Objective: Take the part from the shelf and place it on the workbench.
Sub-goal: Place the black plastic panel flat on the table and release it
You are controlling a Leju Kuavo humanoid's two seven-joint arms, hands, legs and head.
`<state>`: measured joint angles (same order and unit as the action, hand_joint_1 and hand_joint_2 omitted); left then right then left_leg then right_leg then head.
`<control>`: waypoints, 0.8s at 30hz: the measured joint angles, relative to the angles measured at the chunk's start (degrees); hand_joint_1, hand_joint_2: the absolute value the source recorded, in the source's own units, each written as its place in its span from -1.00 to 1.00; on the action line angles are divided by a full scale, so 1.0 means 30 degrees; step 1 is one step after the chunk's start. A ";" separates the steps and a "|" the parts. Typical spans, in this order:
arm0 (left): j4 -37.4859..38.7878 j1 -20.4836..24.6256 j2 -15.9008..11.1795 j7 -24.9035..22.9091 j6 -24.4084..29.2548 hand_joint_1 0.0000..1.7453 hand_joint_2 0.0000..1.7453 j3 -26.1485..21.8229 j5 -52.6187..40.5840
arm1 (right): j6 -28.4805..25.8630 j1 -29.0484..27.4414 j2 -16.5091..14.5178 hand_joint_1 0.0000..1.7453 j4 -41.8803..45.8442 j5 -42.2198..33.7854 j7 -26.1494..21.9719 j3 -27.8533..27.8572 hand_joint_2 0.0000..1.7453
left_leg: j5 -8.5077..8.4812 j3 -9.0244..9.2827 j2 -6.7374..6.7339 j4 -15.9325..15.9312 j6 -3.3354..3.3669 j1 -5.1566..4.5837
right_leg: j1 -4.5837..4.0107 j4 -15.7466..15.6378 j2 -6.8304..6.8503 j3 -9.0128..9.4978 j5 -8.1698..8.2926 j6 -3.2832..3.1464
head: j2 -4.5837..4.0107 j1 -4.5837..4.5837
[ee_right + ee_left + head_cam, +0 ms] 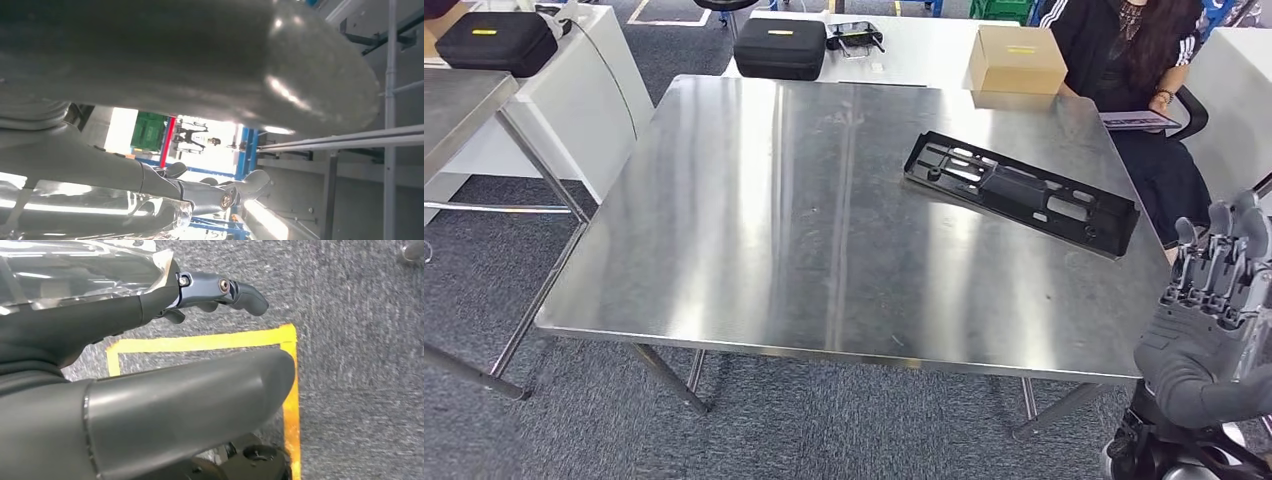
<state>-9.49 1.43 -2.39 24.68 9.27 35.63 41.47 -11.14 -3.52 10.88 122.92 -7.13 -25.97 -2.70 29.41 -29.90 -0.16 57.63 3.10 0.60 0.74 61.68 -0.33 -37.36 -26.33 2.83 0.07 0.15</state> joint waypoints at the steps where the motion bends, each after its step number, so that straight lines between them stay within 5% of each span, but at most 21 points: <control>1: 0.0000 0.0001 -0.0005 0.0000 -0.0009 -1.00 -1.00 0.0000 0.0002 | -0.0002 -0.0033 0.0009 -1.00 -0.0002 0.0000 -0.0005 0.0058 -1.00 | -0.0165 -0.0183 -0.0050 -0.0013 0.0076 -0.0011 | 0.0030 0.1003 0.0007 -0.0375 -0.0744 -0.0102 | 0.0000 -0.0029; 3: 0.0000 -0.0005 -0.0018 0.0000 -0.0015 -1.00 -1.00 0.0000 0.0006 | -0.0009 -0.0109 0.0015 -1.00 -0.0018 0.0002 -0.0013 0.0129 -1.00 | -0.0473 -0.0600 -0.0127 0.0005 0.0124 -0.0021 | 0.0041 0.3378 0.0009 -0.0976 -0.2027 -0.0132 | 0.0000 -0.0065; 5: 0.0000 -0.0014 -0.0009 -0.0002 -0.0031 -1.00 -1.00 0.0000 0.0002 | -0.0038 -0.0221 0.0015 -1.00 -0.0036 0.0016 -0.0020 0.0164 -1.00 | -0.0732 -0.0954 -0.0186 0.0032 0.0060 -0.0012 | 0.0110 0.4002 0.0015 -0.0610 -0.2181 0.0179 | 0.0000 -0.0069; 7: 0.0000 -0.0020 0.0016 -0.0008 -0.0056 -1.00 -1.00 0.0000 -0.0004 | -0.0084 -0.0296 0.0015 -1.00 -0.0042 0.0033 -0.0040 0.0202 -1.00 | -0.0925 -0.1137 -0.0209 0.0076 -0.0087 0.0014 | 0.0247 0.1756 0.0059 0.1192 -0.1570 0.0576 | 0.0000 -0.0075; 9: 0.0000 -0.0023 0.0029 -0.0013 -0.0093 -1.00 -1.00 0.0000 -0.0016 | -0.0120 -0.0361 0.0015 -1.00 -0.0033 0.0049 -0.0086 0.0248 -1.00 | -0.1109 -0.1218 -0.0206 0.0134 -0.0306 -0.0027 | 0.0225 -0.0854 0.0067 0.2982 -0.1270 0.0609 | 0.0000 -0.0069; 10: 0.0000 -0.0027 0.0026 -0.0017 -0.0118 -1.00 -1.00 0.0000 -0.0025 | -0.0138 -0.0414 0.0015 -1.00 -0.0026 0.0058 -0.0122 0.0273 -1.00 | -0.1205 -0.1229 -0.0200 0.0164 -0.0421 -0.0059 | 0.0168 -0.1524 0.0048 0.3349 -0.1268 0.0513 | 0.0000 -0.0071; 13: 0.0005 -0.0051 0.0009 -0.0036 -0.0184 -1.00 -1.00 0.0002 -0.0049 | -0.0164 -0.0563 -0.0005 -1.00 -0.0005 0.0077 -0.0200 0.0319 -1.00 | -0.1344 -0.1339 -0.0153 0.0226 -0.0735 -0.0048 | 0.0164 -0.1668 0.0005 0.3107 -0.1138 0.0131 | 0.0000 -0.0044; 15: 0.0013 -0.0067 0.0007 -0.0053 -0.0213 -1.00 -1.00 0.0011 -0.0060 | -0.0102 -0.0597 -0.0033 -1.00 0.0002 0.0080 -0.0206 0.0317 -1.00 | -0.0475 -0.1750 -0.0094 0.1060 -0.0900 0.0021 | 0.0319 -0.1716 0.0047 0.2914 -0.0875 -0.0323 | 0.0000 -0.0011; 17: 0.0015 -0.0074 0.0016 -0.0077 -0.0239 -1.00 -1.00 0.0020 -0.0060 | 0.0060 -0.0655 -0.0066 -1.00 0.0000 0.0078 -0.0202 0.0315 -1.00 | 0.1209 -0.2586 -0.0042 0.3290 -0.1044 0.0060 | 0.0306 -0.1712 0.0098 0.2616 -0.0581 -0.0680 | 0.0000 0.0017; 19: 0.0015 -0.0087 0.0018 -0.0124 -0.0235 -1.00 -1.00 0.0022 -0.0044 | 0.0284 -0.0737 -0.0116 -1.00 -0.0007 0.0066 -0.0206 0.0311 -1.00 | 0.2120 -0.3117 0.0001 0.5294 -0.1149 0.0072 | 0.0240 -0.1688 0.0124 0.2275 -0.0323 -0.0752 | 0.0000 0.0018; 21: 0.0015 -0.0098 0.0022 -0.0208 -0.0191 -1.00 -1.00 0.0025 -0.0027 | 0.0499 -0.0807 -0.0166 -1.00 -0.0020 0.0047 -0.0209 0.0311 -1.00 | 0.1578 -0.2330 0.0016 0.4736 -0.1157 0.0105 | 0.0219 -0.1655 0.0118 0.2009 -0.0113 -0.0664 | 0.0000 0.0022; 24: 0.0015 -0.0092 0.0024 -0.0279 -0.0065 -1.00 -1.00 0.0029 0.0004 | 0.0720 -0.0831 -0.0215 -1.00 -0.0029 0.0031 -0.0208 0.0322 -1.00 | 0.0380 0.0263 0.0079 0.0876 -0.1010 0.0138 | 0.0171 -0.1542 0.0112 0.1781 0.0109 -0.0409 | 0.0000 0.0016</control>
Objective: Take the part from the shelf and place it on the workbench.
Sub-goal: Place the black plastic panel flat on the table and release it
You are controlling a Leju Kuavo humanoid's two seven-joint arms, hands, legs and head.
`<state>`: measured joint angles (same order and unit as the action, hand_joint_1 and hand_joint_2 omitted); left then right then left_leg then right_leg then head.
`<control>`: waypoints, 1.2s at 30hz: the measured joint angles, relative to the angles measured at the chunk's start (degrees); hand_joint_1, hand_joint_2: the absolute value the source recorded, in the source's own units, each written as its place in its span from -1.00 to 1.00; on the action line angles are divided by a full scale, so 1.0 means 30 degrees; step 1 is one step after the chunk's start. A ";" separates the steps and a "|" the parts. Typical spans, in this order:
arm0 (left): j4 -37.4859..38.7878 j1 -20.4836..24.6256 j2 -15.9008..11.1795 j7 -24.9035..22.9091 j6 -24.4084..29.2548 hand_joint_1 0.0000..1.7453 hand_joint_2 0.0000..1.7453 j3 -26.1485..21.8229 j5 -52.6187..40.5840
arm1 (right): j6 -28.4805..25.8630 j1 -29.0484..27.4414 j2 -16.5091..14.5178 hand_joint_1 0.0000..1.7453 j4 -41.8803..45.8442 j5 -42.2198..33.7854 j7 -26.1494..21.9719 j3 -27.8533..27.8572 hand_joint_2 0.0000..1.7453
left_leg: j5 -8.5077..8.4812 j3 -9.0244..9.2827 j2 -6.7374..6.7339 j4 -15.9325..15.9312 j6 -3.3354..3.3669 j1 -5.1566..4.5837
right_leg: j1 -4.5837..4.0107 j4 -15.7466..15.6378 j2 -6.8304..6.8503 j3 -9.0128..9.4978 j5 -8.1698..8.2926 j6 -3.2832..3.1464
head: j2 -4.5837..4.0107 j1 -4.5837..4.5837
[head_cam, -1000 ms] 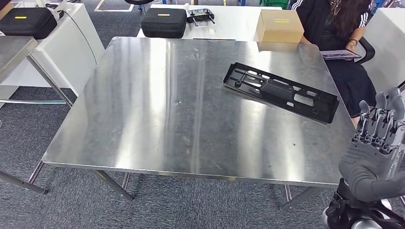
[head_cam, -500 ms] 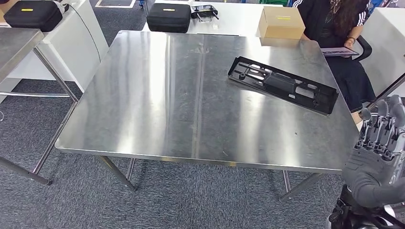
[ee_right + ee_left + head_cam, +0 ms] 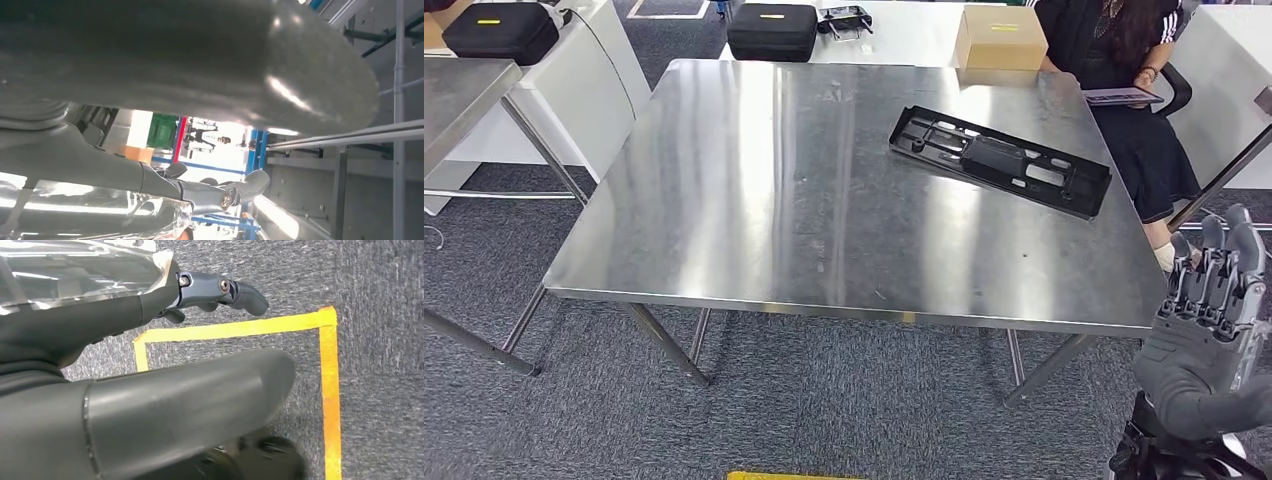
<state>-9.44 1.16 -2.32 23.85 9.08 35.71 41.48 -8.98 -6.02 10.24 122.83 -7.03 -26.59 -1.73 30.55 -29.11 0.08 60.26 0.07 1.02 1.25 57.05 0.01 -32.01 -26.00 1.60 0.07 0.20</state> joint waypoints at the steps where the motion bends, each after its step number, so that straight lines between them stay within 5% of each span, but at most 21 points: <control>1: 0.0000 -0.0002 0.0004 0.0000 0.0029 -1.00 -1.00 0.0000 0.0011 | 0.0040 0.0006 -0.0013 -1.00 -0.0002 0.0000 -0.0002 0.0005 -1.00 | -0.0112 0.0400 0.0039 -0.0712 0.0083 -0.0041 | -0.0039 0.0037 0.0004 -0.0044 0.0077 0.0119 | 0.0000 -0.0013; 5: 0.0000 -0.0016 0.0040 0.0000 0.0125 -1.00 -1.00 0.0000 0.0051 | 0.0169 0.0013 -0.0073 -1.00 -0.0007 0.0002 -0.0009 0.0042 -1.00 | -0.0506 0.0043 0.0014 -0.1057 0.0639 -0.0159 | -0.0081 0.0218 0.0010 -0.0383 0.0206 0.0649 | 0.0000 -0.0071; 7: 0.0000 -0.0016 0.0060 0.0000 0.0173 -1.00 -1.00 0.0000 0.0091 | 0.0286 0.0009 -0.0078 -1.00 -0.0022 -0.0002 -0.0016 0.0104 -1.00 | -0.0889 -0.0378 -0.0092 -0.1173 0.0995 -0.0134 | -0.0093 0.1560 0.0000 -0.1053 -0.0834 0.0531 | 0.0000 -0.0160; 9: 0.0000 -0.0023 0.0055 0.0000 0.0195 -1.00 -1.00 0.0000 0.0129 | 0.0361 -0.0001 -0.0082 -1.00 -0.0060 -0.0015 -0.0024 0.0150 -1.00 | -0.1231 -0.0840 -0.0172 -0.1158 0.1141 -0.0215 | -0.0093 0.4033 -0.0008 -0.1882 -0.2288 0.0375 | 0.0000 -0.0235; 11: 0.0000 -0.0028 0.0064 0.0004 0.0211 -1.00 -1.00 0.0000 0.0164 | 0.0386 -0.0010 -0.0084 -1.00 -0.0126 -0.0051 -0.0024 0.0157 -1.00 | -0.1557 -0.1271 -0.0223 -0.1133 0.1140 -0.0277 | -0.0096 0.5365 -0.0007 -0.1919 -0.2776 0.0545 | 0.0000 -0.0233; 12: 0.0000 -0.0029 0.0073 0.0005 0.0215 -1.00 -1.00 0.0000 0.0177 | 0.0393 -0.0011 -0.0084 -1.00 -0.0155 -0.0067 -0.0026 0.0159 -1.00 | -0.1703 -0.1416 -0.0234 -0.1123 0.1114 -0.0289 | -0.0094 0.4952 -0.0004 -0.1403 -0.2550 0.0710 | 0.0000 -0.0237; 14: 0.0000 -0.0030 0.0100 0.0007 0.0217 -1.00 -1.00 0.0000 0.0197 | 0.0404 0.0002 -0.0084 -1.00 -0.0186 -0.0075 -0.0035 0.0166 -1.00 | -0.1971 -0.1620 -0.0230 -0.1090 0.1013 -0.0297 | -0.0095 0.2234 0.0001 0.0522 -0.1819 0.0931 | 0.0000 -0.0242; 16: 0.0000 -0.0032 0.0124 0.0011 0.0217 -1.00 -1.00 0.0000 0.0211 | 0.0410 0.0017 -0.0084 -1.00 -0.0188 -0.0076 -0.0054 0.0175 -1.00 | -0.2253 -0.1764 -0.0208 -0.1058 0.0830 -0.0351 | -0.0212 -0.0169 -0.0007 0.2029 -0.1476 0.0775 | 0.0000 -0.0224; 19: 0.0004 -0.0049 0.0118 0.0022 0.0218 -1.00 -1.00 0.0000 0.0240 | 0.0415 0.0019 -0.0084 -1.00 -0.0190 -0.0087 -0.0078 0.0228 -1.00 | -0.2589 -0.1873 -0.0189 -0.1064 0.0498 -0.0387 | -0.0283 -0.0719 -0.0011 0.2057 -0.1313 0.0353 | 0.0000 -0.0220; 21: 0.0013 -0.0066 0.0109 0.0022 0.0224 -1.00 -1.00 0.0002 0.0271 | 0.0419 0.0040 -0.0086 -1.00 -0.0193 -0.0091 -0.0082 0.0243 -1.00 | -0.2002 -0.2161 -0.0121 -0.0556 0.0293 -0.0326 | -0.0110 -0.0744 0.0034 0.1783 -0.1043 -0.0058 | 0.0000 -0.0187; 23: 0.0016 -0.0076 0.0116 0.0022 0.0226 -1.00 -1.00 0.0005 0.0288 | 0.0422 0.0059 -0.0093 -1.00 -0.0195 -0.0093 -0.0082 0.0242 -1.00 | -0.0251 -0.2860 -0.0056 0.1390 0.0109 -0.0246 | -0.0025 -0.0753 0.0086 0.1416 -0.0700 -0.0389 | 0.0000 -0.0142; 25: 0.0015 -0.0080 0.0122 0.0022 0.0224 -1.00 -1.00 0.0007 0.0286 | 0.0422 0.0055 -0.0107 -1.00 -0.0204 -0.0095 -0.0082 0.0239 -1.00 | 0.1145 -0.3512 -0.0040 0.3858 -0.0063 -0.0176 | -0.0043 -0.0717 0.0103 0.1039 -0.0357 -0.0452 | 0.0000 -0.0124; 27: 0.0018 -0.0080 0.0118 0.0022 0.0224 -1.00 -1.00 0.0007 0.0288 | 0.0422 0.0050 -0.0118 -1.00 -0.0226 -0.0097 -0.0082 0.0237 -1.00 | 0.0974 -0.3130 -0.0040 0.4297 -0.0168 -0.0081 | -0.0031 -0.0618 0.0100 0.0680 -0.0077 -0.0333 | 0.0000 -0.0118; 31: 0.0015 -0.0062 0.0098 0.0022 0.0231 -1.00 -1.00 -0.0002 0.0333 | 0.0526 0.0066 -0.0127 -1.00 -0.0242 -0.0117 -0.0095 0.0253 -1.00 | -0.0334 0.0080 0.0035 -0.0360 -0.0102 0.0030 | -0.0020 -0.0149 0.0103 0.0070 0.0172 -0.0004 | 0.0000 -0.0127; 34: 0.0017 -0.0065 0.0111 0.0022 0.0264 -1.00 -1.00 -0.0009 0.0350 | 0.0672 0.0082 -0.0127 -1.00 -0.0262 -0.0173 -0.0155 0.0261 -1.00 | -0.0445 0.0022 0.0108 -0.0912 0.0291 -0.0123 | -0.0124 -0.0074 0.0102 -0.0190 0.0477 0.0459 | 0.0000 -0.0142; 36: 0.0016 -0.0060 0.0139 0.0018 0.0320 -1.00 -1.00 -0.0015 0.0366 | 0.0725 0.0091 -0.0118 -1.00 -0.0273 -0.0235 -0.0182 0.0264 -1.00 | -0.0765 -0.0294 0.0014 -0.1017 0.0684 -0.0125 | -0.0109 0.0342 0.0076 -0.0585 0.0157 0.0611 | 0.0000 -0.0176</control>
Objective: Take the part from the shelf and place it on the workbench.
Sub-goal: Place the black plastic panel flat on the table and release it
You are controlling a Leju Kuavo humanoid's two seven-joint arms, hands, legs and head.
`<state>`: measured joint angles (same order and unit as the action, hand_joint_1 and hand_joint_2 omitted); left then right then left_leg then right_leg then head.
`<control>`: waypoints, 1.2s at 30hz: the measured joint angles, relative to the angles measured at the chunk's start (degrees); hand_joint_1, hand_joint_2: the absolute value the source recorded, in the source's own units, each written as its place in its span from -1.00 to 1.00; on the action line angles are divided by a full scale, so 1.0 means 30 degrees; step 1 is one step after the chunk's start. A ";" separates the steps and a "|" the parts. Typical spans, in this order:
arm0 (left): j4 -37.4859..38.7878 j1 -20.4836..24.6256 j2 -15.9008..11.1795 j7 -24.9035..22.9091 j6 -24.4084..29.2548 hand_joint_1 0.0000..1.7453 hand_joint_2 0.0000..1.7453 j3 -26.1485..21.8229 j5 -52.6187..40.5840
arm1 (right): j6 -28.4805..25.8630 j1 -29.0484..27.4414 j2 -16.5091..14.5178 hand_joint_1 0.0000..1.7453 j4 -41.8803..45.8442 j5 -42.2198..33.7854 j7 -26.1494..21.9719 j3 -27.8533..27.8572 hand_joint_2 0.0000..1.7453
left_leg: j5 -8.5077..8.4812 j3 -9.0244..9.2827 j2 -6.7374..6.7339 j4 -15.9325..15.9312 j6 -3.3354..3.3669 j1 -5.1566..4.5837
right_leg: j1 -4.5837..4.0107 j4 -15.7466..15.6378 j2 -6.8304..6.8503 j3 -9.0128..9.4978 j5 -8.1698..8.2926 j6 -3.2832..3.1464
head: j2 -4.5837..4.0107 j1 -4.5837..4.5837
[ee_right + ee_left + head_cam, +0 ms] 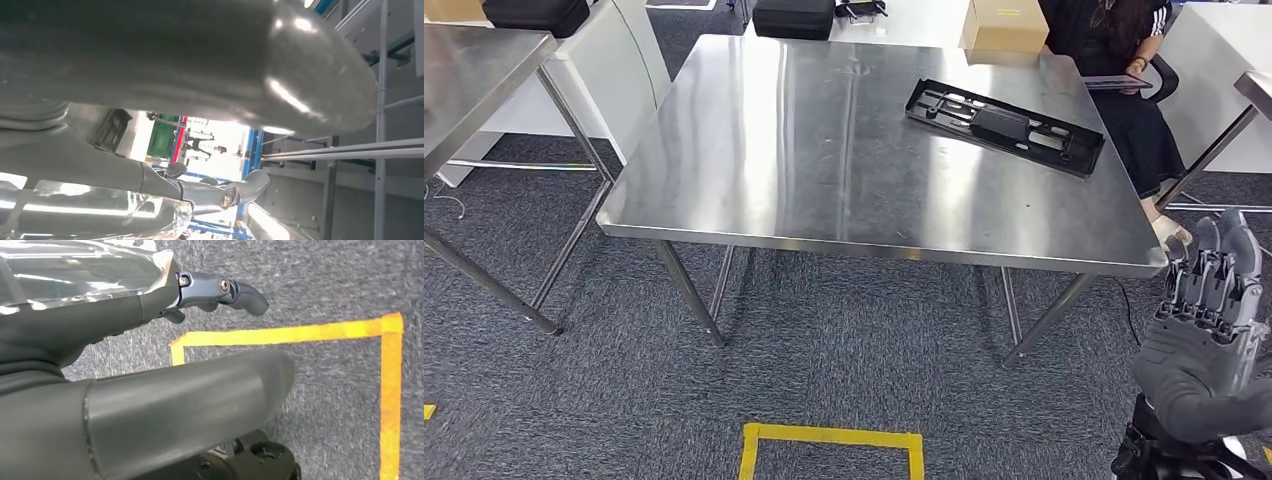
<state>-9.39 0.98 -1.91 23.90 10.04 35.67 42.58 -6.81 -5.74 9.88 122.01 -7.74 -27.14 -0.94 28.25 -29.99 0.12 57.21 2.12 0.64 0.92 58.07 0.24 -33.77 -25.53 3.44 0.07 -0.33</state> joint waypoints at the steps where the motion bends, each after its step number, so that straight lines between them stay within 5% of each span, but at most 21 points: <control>1: 0.0000 0.0001 0.0009 -0.0002 0.0027 -1.00 -1.00 -0.0007 0.0013 | 0.0007 0.0011 0.0007 -1.00 -0.0005 -0.0022 -0.0007 0.0002 -1.00 | -0.0207 -0.0202 -0.0053 -0.0050 0.0182 0.0011 | -0.0003 0.0692 -0.0014 -0.0346 -0.0552 -0.0057 | 0.0000 -0.0031; 4: -0.0002 -0.0004 0.0009 -0.0004 0.0064 -1.00 -1.00 -0.0022 0.0038 | 0.0016 0.0041 0.0013 -1.00 -0.0038 -0.0029 -0.0007 -0.0007 -1.00 | -0.0742 -0.0855 -0.0129 -0.0029 0.0390 -0.0050 | 0.0004 0.4280 -0.0024 -0.1513 -0.2662 -0.0289 | 0.0000 -0.0106; 6: 0.0002 -0.0012 0.0011 -0.0004 0.0060 -1.00 -1.00 -0.0025 0.0053 | 0.0018 0.0043 0.0007 -1.00 -0.0073 -0.0027 0.0016 -0.0016 -1.00 | -0.1066 -0.1279 -0.0146 -0.0011 0.0383 -0.0091 | 0.0004 0.5043 -0.0025 -0.1251 -0.2864 -0.0083 | 0.0000 -0.0109; 9: 0.0000 -0.0039 0.0058 0.0004 0.0055 -1.00 -1.00 -0.0031 0.0142 | 0.0018 0.0022 0.0006 -1.00 -0.0077 0.0035 0.0042 -0.0029 -1.00 | -0.1487 -0.1691 -0.0122 0.0010 0.0232 -0.0126 | -0.0040 0.1315 -0.0021 0.1526 -0.1932 0.0191 | 0.0000 -0.0118; 10: 0.0000 -0.0054 0.0087 0.0009 0.0060 -1.00 -1.00 -0.0033 0.0177 | 0.0018 -0.0012 0.0006 -1.00 -0.0060 0.0076 0.0033 -0.0035 -1.00 | -0.1637 -0.1768 -0.0113 0.0004 0.0134 -0.0153 | -0.0115 0.0034 -0.0024 0.2371 -0.1775 0.0124 | 0.0000 -0.0098; 12: 0.0011 -0.0100 0.0124 0.0024 0.0071 -1.00 -1.00 -0.0036 0.0204 | 0.0018 -0.0154 0.0006 -1.00 -0.0011 0.0148 -0.0005 -0.0042 -1.00 | -0.1916 -0.1854 -0.0105 -0.0014 -0.0075 -0.0203 | -0.0273 -0.1169 -0.0045 0.2991 -0.1733 -0.0088 | 0.0000 -0.0066; 15: 0.0060 -0.0201 0.0131 0.0051 0.0077 -1.00 -1.00 -0.0035 0.0204 | 0.0018 -0.0343 -0.0011 -1.00 0.0022 0.0182 -0.0046 -0.0058 -1.00 | -0.1813 -0.2038 -0.0054 0.0196 -0.0368 -0.0160 | -0.0076 -0.1180 -0.0040 0.2623 -0.1405 -0.0528 | 0.0000 -0.0023; 17: 0.0095 -0.0266 0.0142 0.0087 0.0078 -1.00 -1.00 -0.0033 0.0204 | 0.0018 -0.0399 -0.0033 -1.00 0.0036 0.0190 -0.0049 -0.0066 -1.00 | -0.0396 -0.2557 -0.0002 0.1630 -0.0543 -0.0100 | 0.0125 -0.1211 0.0018 0.2355 -0.1104 -0.0915 | 0.0000 0.0018; 19: 0.0100 -0.0302 0.0155 0.0106 0.0076 -1.00 -1.00 -0.0033 0.0204 | 0.0018 -0.0472 -0.0056 -1.00 0.0051 0.0204 -0.0053 -0.0067 -1.00 | 0.1294 -0.3264 0.0010 0.4113 -0.0692 -0.0055 | 0.0065 -0.1173 0.0069 0.2074 -0.0837 -0.1064 | 0.0000 0.0053; 20: 0.0104 -0.0311 0.0155 0.0106 0.0071 -1.00 -1.00 -0.0033 0.0202 | 0.0015 -0.0522 -0.0075 -1.00 0.0060 0.0217 -0.0053 -0.0067 -1.00 | 0.1691 -0.3441 0.0010 0.5071 -0.0756 -0.0027 | 0.0051 -0.1131 0.0080 0.1913 -0.0708 -0.1042 | 0.0000 0.0055; 22: 0.0107 -0.0315 0.0155 0.0118 0.0044 -1.00 -1.00 -0.0025 0.0189 | -0.0025 -0.0682 -0.0120 -1.00 0.0138 0.0259 -0.0062 -0.0069 -1.00 | 0.1372 -0.2834 0.0004 0.4995 -0.0840 0.0060 | 0.0068 -0.0978 0.0080 0.1578 -0.0511 -0.0956 | 0.0000 0.0060; 26: 0.0111 -0.0309 0.0153 0.0277 -0.0076 -1.00 -1.00 -0.0022 0.0080 | -0.0109 -0.1131 -0.0289 -1.00 0.0623 0.0545 -0.0104 -0.0071 -1.00 | 0.0234 0.0019 0.0088 0.0621 -0.0813 0.0172 | 0.0028 -0.0429 0.0096 0.0941 -0.0377 -0.0718 | 0.0000 0.0069; 30: 0.0129 -0.0303 0.0166 0.0324 -0.0144 -1.00 -1.00 -0.0022 0.0037 | -0.0012 -0.1516 -0.0368 -1.00 0.0963 0.0721 -0.0149 -0.0078 -1.00 | 0.0048 -0.0130 0.0061 0.0248 -0.0331 0.0042 | -0.0056 -0.0240 0.0059 0.0567 -0.0267 -0.0206 | 0.0000 0.0054; 33: 0.0129 -0.0265 0.0158 0.0324 -0.0184 -1.00 -1.00 -0.0024 0.0037 | 0.0004 -0.1615 -0.0412 -1.00 0.1060 0.0754 -0.0155 -0.0069 -1.00 | -0.0397 -0.0622 -0.0080 0.0146 0.0215 0.0028 | -0.0007 0.2109 0.0005 -0.0529 -0.1892 -0.0353 | 0.0000 -0.0002; 35: 0.0131 -0.0265 0.0142 0.0324 -0.0202 -1.00 -1.00 -0.0026 0.0036 | 0.0020 -0.1672 -0.0435 -1.00 0.1067 0.0749 -0.0144 -0.0066 -1.00 | -0.0685 -0.1015 -0.0146 0.0159 0.0328 -0.0024 | -0.0007 0.4628 -0.0002 -0.1329 -0.3058 -0.0393 | 0.0000 -0.0011; 36: 0.0133 -0.0265 0.0140 0.0324 -0.0202 -1.00 -1.00 -0.0024 0.0036 | 0.0035 -0.1692 -0.0450 -1.00 0.1065 0.0741 -0.0129 -0.0066 -1.00 | -0.0825 -0.1195 -0.0165 0.0167 0.0328 -0.0050 | -0.0007 0.5216 -0.0004 -0.1370 -0.3228 -0.0298 | 0.0000 -0.0009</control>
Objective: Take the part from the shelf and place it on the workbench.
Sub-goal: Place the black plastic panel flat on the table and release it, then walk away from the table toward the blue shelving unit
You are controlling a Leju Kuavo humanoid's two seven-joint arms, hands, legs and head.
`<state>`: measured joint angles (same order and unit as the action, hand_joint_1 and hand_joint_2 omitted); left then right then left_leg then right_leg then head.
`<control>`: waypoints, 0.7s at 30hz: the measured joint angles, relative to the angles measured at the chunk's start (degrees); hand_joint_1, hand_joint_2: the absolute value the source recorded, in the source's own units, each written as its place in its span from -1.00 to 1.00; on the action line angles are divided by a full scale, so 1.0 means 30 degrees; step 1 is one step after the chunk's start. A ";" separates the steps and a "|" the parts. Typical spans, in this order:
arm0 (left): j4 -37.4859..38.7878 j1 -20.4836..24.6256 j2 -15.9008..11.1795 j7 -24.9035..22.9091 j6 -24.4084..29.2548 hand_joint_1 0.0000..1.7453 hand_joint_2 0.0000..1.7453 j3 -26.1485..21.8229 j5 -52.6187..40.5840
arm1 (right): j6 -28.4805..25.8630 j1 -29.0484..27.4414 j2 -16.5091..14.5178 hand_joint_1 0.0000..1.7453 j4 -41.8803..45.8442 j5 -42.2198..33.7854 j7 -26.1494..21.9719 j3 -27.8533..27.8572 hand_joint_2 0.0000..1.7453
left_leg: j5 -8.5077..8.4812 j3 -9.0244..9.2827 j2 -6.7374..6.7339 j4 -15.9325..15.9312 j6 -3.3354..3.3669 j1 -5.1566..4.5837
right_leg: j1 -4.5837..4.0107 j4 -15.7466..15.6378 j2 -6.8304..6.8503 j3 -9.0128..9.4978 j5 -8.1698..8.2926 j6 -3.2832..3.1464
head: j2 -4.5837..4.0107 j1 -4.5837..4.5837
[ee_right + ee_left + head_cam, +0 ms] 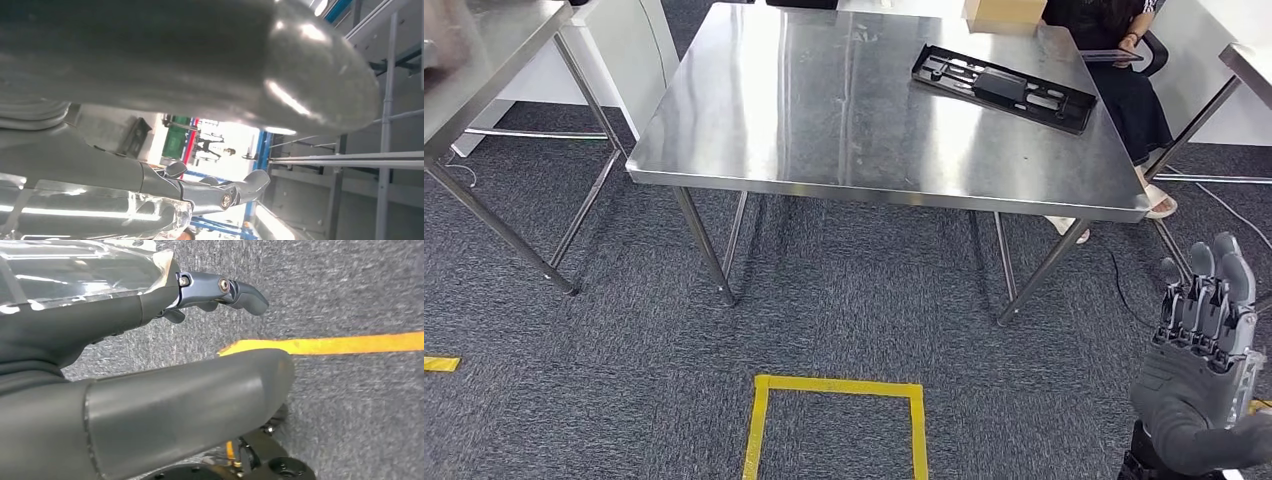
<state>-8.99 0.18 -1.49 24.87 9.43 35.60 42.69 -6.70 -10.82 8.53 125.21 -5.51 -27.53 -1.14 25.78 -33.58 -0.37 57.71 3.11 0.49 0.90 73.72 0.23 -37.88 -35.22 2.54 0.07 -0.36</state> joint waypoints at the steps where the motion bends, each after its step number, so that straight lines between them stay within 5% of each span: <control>1: 0.0002 0.0001 0.0004 0.0000 0.0011 -1.00 -1.00 0.0000 0.0004 | 0.0031 0.0001 -0.0018 -1.00 0.0000 -0.0011 0.0026 0.0000 -1.00 | -0.0136 -0.0160 -0.0012 0.0006 -0.0015 -0.0016 | 0.0001 -0.0189 0.0000 0.0349 0.0146 0.0144 | 0.0000 0.0000; 3: 0.0004 0.0008 0.0024 0.0005 0.0037 -1.00 -1.00 0.0002 0.0018 | 0.0146 0.0089 -0.0071 -1.00 0.0002 -0.0031 0.0135 -0.0004 -1.00 | -0.0398 -0.0410 -0.0012 0.0014 -0.0098 -0.0025 | -0.0001 -0.2662 0.0001 0.2104 0.0961 0.0384 | 0.0000 -0.0006; 5: 0.0004 0.0019 0.0046 0.0024 0.0058 -1.00 -1.00 0.0002 0.0029 | 0.0279 0.0294 -0.0131 -1.00 0.0009 -0.0025 0.0286 -0.0005 -1.00 | -0.0672 -0.0574 -0.0011 0.0000 -0.0285 -0.0066 | -0.0120 -0.5419 -0.0008 0.3862 0.1416 0.0286 | 0.0000 0.0015; 6: 0.0004 0.0029 0.0046 0.0040 0.0071 -1.00 -1.00 0.0002 0.0027 | 0.0310 0.0396 -0.0153 -1.00 0.0016 -0.0011 0.0337 0.0004 -1.00 | -0.0812 -0.0613 -0.0015 -0.0014 -0.0395 -0.0083 | -0.0199 -0.6091 -0.0020 0.4204 0.1465 0.0170 | 0.0000 0.0009; 8: 0.0005 0.0042 0.0038 0.0102 0.0095 -1.00 -1.00 0.0002 0.0015 | 0.0324 0.0537 -0.0173 -1.00 0.0026 0.0006 0.0410 0.0042 -1.00 | -0.1095 -0.0659 -0.0017 -0.0084 -0.0622 -0.0100 | -0.0303 -0.6250 -0.0044 0.4058 0.1582 -0.0054 | 0.0000 0.0013; 10: 0.0027 0.0047 0.0007 0.0199 0.0066 -1.00 -1.00 0.0002 -0.0009 | 0.0308 0.0710 -0.0178 -1.00 0.0004 -0.0005 0.0456 0.0071 -1.00 | -0.0719 -0.0838 0.0044 0.0206 -0.0826 -0.0056 | -0.0103 -0.6273 -0.0017 0.3779 0.1838 -0.0387 | 0.0000 0.0020; 12: 0.0047 0.0074 -0.0029 0.0251 -0.0016 -1.00 -1.00 0.0005 -0.0036 | 0.0282 0.0887 -0.0187 -1.00 -0.0049 -0.0047 0.0475 0.0073 -1.00 | 0.0920 -0.1325 0.0110 0.1742 -0.0982 0.0016 | 0.0058 -0.6295 0.0042 0.3449 0.2187 -0.0763 | 0.0000 0.0051; 14: 0.0047 0.0136 -0.0058 0.0251 -0.0055 -1.00 -1.00 0.0009 -0.0031 | 0.0304 0.0993 -0.0193 -1.00 -0.0142 -0.0109 0.0488 0.0071 -1.00 | 0.2581 -0.1914 0.0126 0.4193 -0.1118 0.0053 | 0.0009 -0.6266 0.0076 0.3081 0.2533 -0.0911 | 0.0000 0.0071; 16: 0.0047 0.0199 -0.0095 0.0235 -0.0029 -1.00 -1.00 0.0009 0.0009 | 0.0350 0.1083 -0.0180 -1.00 -0.0279 -0.0170 0.0492 0.0064 -1.00 | 0.2674 -0.1794 0.0131 0.5334 -0.1222 0.0093 | -0.0007 -0.6165 0.0088 0.2680 0.2855 -0.0841 | 0.0000 0.0073; 18: 0.0047 0.0247 -0.0135 0.0217 -0.0013 -1.00 -1.00 0.0009 0.0057 | 0.0362 0.1179 -0.0158 -1.00 -0.0412 -0.0211 0.0492 0.0062 -1.00 | 0.1678 -0.0334 0.0124 0.3717 -0.1264 0.0184 | 0.0022 -0.5915 0.0084 0.2245 0.3054 -0.0717 | 0.0000 0.0078; 21: 0.0047 0.0322 -0.0190 0.0180 -0.0036 -1.00 -1.00 0.0009 0.0093 | 0.0348 0.1289 -0.0144 -1.00 -0.0494 -0.0224 0.0486 0.0058 -1.00 | 0.1457 0.1773 0.0214 0.0413 -0.1194 0.0187 | -0.0054 -0.5475 0.0103 0.1716 0.3231 -0.0458 | 0.0000 0.0071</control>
<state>-8.85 1.15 -2.05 25.41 9.32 35.63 42.97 -5.66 -6.95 8.10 123.73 -6.19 -26.07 -0.96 30.15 -28.26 0.27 58.95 -0.48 1.05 0.74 57.30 0.54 -32.73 -25.53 1.17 0.07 -0.15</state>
